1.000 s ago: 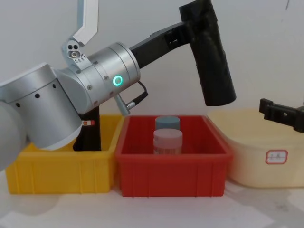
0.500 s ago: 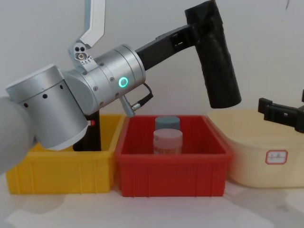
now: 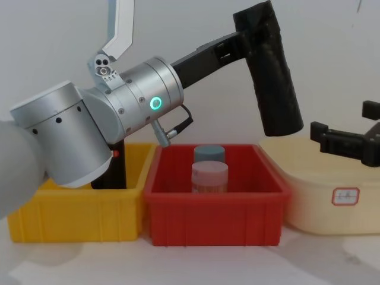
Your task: Pick up the garbage bag with the one hand and transfer it to the other hand.
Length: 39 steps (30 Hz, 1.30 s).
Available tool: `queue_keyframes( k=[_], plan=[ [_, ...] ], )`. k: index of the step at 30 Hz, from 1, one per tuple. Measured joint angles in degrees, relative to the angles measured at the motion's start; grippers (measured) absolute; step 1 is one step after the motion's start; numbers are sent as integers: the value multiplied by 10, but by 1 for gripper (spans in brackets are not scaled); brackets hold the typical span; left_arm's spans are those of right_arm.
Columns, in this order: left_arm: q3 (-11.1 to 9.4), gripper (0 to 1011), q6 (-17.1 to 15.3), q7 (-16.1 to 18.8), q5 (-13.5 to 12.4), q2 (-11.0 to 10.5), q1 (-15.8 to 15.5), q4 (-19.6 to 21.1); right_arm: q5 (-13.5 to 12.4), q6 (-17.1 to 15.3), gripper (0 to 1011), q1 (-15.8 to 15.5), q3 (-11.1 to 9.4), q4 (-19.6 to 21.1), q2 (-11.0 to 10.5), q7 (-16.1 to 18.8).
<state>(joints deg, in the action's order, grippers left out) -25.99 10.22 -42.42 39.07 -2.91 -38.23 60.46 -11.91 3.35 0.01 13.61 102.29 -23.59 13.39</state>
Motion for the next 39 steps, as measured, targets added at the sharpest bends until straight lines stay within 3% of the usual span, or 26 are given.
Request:
queue_keyframes(
  k=[15,39],
  plan=[
    [-1,411,0,-1,1,1,-1,-2,12,6,1001,41,8,-36,14,19],
    [-1,411,0,-1,1,1,-2,-3,42,2,1001,68,38,-50,55,21]
  ],
)
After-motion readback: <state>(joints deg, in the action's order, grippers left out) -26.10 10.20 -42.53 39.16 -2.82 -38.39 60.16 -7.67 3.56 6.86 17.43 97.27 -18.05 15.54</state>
